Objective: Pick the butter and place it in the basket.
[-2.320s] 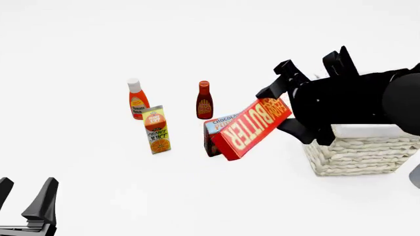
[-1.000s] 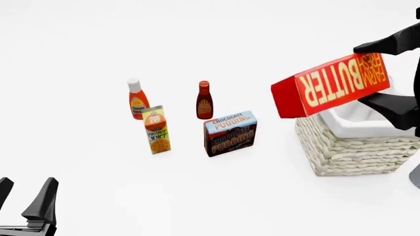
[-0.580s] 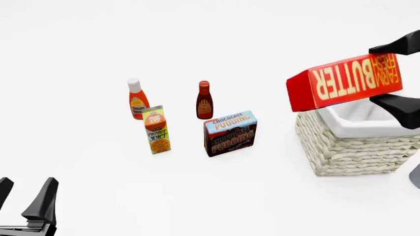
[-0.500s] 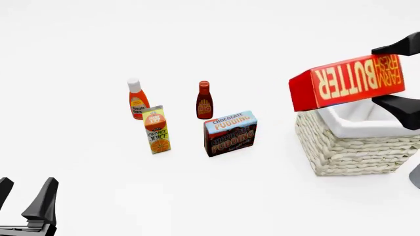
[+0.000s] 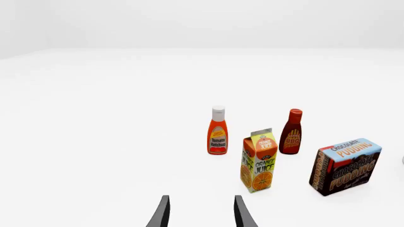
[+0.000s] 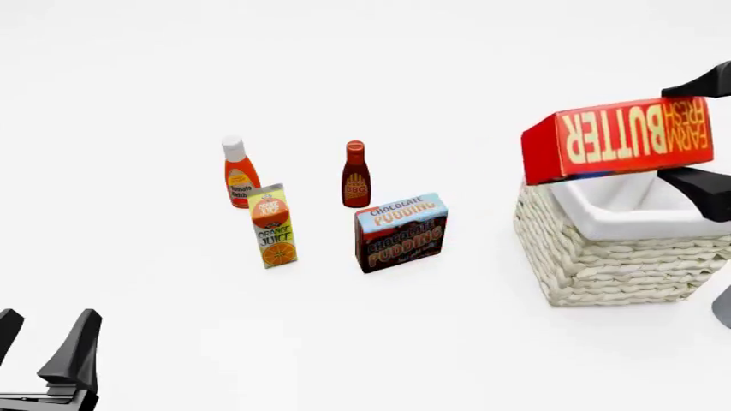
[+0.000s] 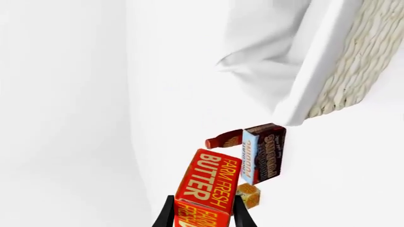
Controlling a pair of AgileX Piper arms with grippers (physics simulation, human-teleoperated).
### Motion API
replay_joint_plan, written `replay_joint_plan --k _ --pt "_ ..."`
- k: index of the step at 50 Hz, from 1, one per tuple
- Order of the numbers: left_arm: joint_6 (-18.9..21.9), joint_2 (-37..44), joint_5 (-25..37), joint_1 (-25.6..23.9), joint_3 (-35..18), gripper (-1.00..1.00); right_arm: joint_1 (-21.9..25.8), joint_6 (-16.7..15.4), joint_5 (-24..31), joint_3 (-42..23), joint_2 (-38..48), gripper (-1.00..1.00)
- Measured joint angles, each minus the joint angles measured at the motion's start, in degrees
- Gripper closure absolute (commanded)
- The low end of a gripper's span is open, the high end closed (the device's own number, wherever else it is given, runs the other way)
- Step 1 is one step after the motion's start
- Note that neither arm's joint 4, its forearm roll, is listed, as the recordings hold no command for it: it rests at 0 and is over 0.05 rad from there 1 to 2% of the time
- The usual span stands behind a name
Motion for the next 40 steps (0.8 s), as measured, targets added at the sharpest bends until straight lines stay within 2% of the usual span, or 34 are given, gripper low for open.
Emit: replay_joint_plan --k 40 --pt "0.00 0.00 0.00 0.00 0.00 -1.00 -6.71 1.26 -4.89 3.32 2.03 1.00"
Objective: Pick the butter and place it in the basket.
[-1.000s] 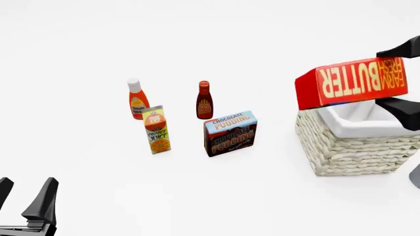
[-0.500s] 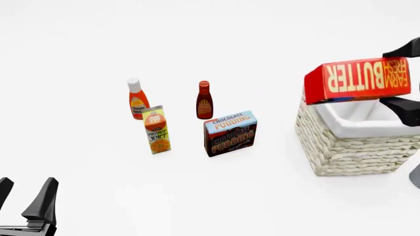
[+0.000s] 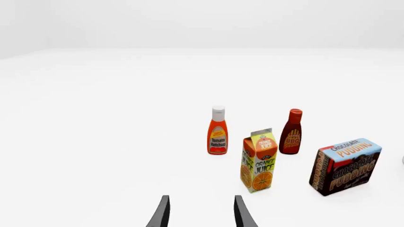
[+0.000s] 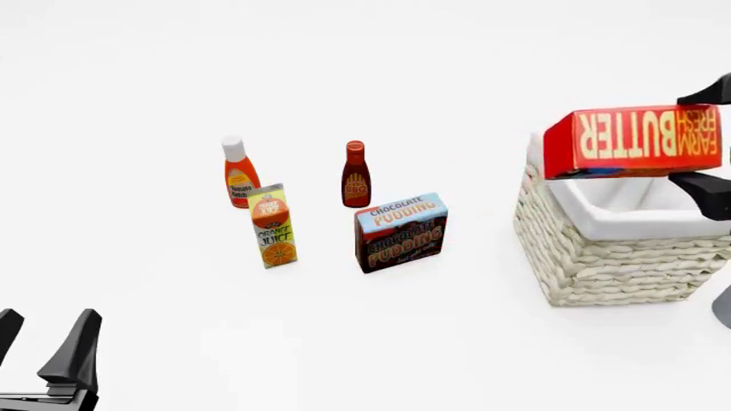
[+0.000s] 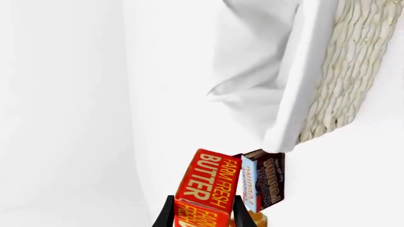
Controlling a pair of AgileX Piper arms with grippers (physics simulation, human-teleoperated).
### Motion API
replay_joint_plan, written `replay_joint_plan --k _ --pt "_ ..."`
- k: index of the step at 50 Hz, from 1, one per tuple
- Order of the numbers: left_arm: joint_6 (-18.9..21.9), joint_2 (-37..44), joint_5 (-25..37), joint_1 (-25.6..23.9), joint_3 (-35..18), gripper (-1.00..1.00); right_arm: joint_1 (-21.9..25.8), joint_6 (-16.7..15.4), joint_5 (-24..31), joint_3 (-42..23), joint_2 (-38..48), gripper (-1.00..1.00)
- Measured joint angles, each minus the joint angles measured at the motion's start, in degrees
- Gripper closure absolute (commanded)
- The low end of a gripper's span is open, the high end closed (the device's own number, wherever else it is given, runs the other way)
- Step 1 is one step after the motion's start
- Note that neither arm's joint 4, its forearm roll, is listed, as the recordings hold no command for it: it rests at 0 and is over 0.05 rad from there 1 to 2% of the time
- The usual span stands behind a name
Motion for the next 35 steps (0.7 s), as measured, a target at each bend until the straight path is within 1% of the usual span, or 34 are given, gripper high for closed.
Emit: replay_joint_plan --k 20,35 --pt "0.00 0.00 0.00 0.00 0.00 -1.00 -3.69 -0.16 -1.70 0.33 0.76 1.00" --pt "0.00 0.00 0.00 0.00 0.00 -1.00 -7.81 -1.94 -1.59 -2.75 2.58 1.00"
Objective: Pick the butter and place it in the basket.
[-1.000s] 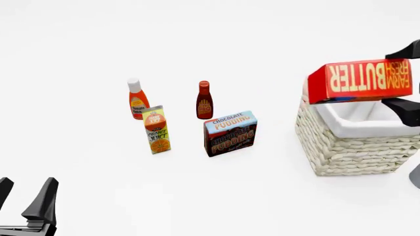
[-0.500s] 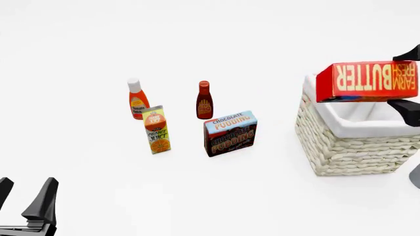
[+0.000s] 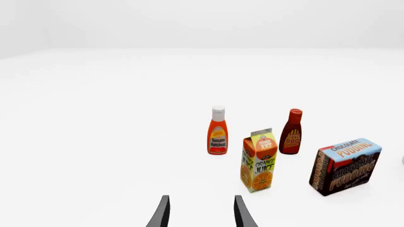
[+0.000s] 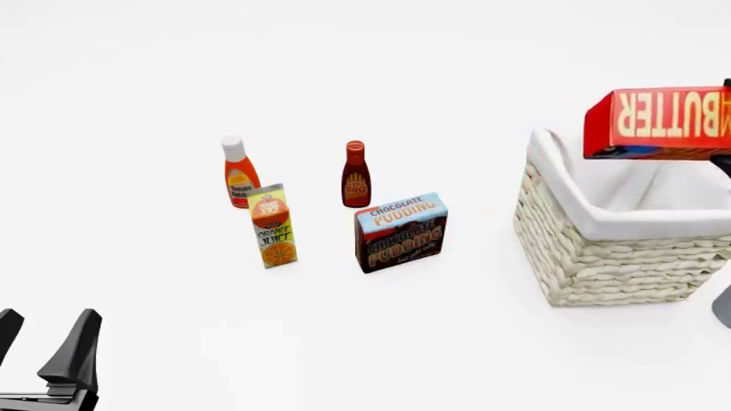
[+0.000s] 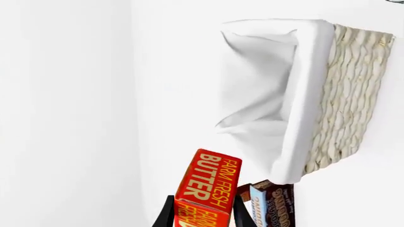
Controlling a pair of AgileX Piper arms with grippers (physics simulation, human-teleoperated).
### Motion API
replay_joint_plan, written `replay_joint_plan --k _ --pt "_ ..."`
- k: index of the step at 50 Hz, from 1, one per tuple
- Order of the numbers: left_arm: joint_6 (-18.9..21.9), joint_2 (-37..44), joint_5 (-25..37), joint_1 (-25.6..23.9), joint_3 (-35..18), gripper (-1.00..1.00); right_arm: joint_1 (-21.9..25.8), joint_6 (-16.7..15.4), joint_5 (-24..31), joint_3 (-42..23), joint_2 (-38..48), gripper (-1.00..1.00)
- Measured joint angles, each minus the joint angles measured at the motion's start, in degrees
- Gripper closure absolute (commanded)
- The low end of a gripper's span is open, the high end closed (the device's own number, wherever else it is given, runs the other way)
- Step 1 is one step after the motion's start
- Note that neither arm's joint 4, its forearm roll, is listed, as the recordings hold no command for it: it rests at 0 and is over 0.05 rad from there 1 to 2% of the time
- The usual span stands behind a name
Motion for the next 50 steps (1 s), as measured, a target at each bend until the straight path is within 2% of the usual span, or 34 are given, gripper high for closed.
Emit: replay_joint_plan --k 24,50 --pt "0.00 0.00 0.00 0.00 0.00 -1.00 -3.02 -5.31 0.66 -4.98 4.38 1.00" --pt "0.00 0.00 0.00 0.00 0.00 -1.00 -5.59 -8.57 0.12 -6.80 8.67 1.00"
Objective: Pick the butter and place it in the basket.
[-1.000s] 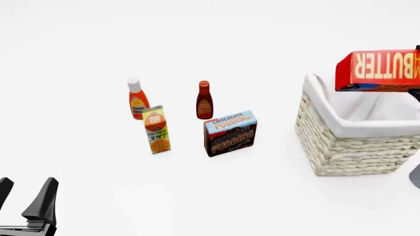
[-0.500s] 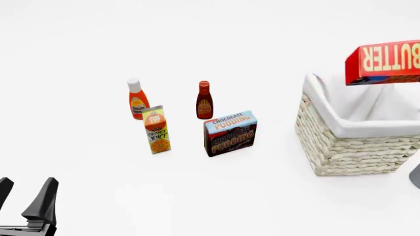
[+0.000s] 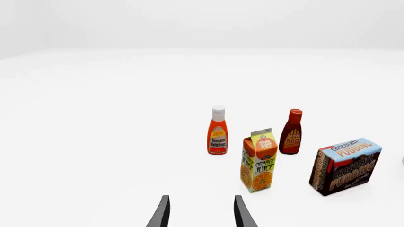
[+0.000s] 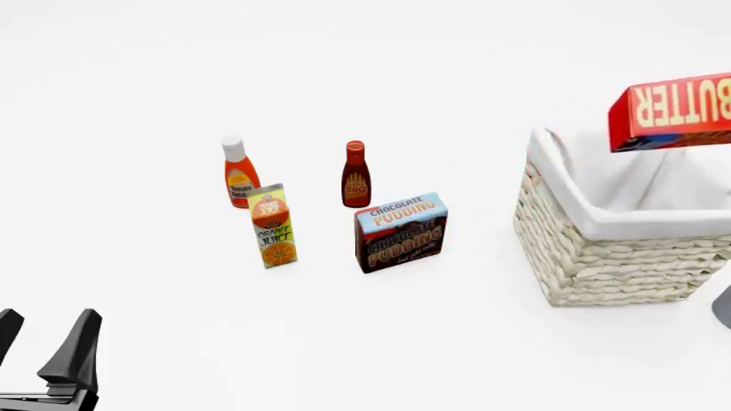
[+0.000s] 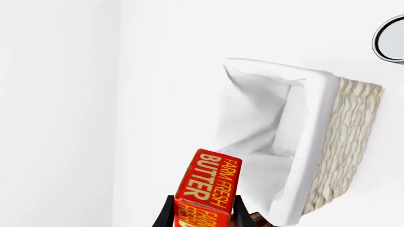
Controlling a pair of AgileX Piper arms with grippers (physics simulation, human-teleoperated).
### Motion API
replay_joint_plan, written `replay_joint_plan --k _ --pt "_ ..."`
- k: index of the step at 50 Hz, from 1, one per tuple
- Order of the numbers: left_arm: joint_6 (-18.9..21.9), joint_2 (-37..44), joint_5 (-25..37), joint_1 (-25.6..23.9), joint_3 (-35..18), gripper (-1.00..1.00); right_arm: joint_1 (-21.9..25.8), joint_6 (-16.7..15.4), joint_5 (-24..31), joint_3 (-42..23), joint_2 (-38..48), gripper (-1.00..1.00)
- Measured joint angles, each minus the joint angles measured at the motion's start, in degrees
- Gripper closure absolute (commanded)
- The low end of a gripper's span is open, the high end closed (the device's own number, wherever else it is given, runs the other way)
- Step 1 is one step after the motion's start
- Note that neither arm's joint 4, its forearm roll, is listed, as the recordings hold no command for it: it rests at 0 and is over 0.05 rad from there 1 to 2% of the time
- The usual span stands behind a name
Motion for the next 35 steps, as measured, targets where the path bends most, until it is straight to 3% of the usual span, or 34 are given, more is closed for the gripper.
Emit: replay_joint_plan --k 35 --pt "0.00 0.00 0.00 0.00 0.00 -1.00 -3.47 -2.66 -1.31 -4.10 5.97 1.00"
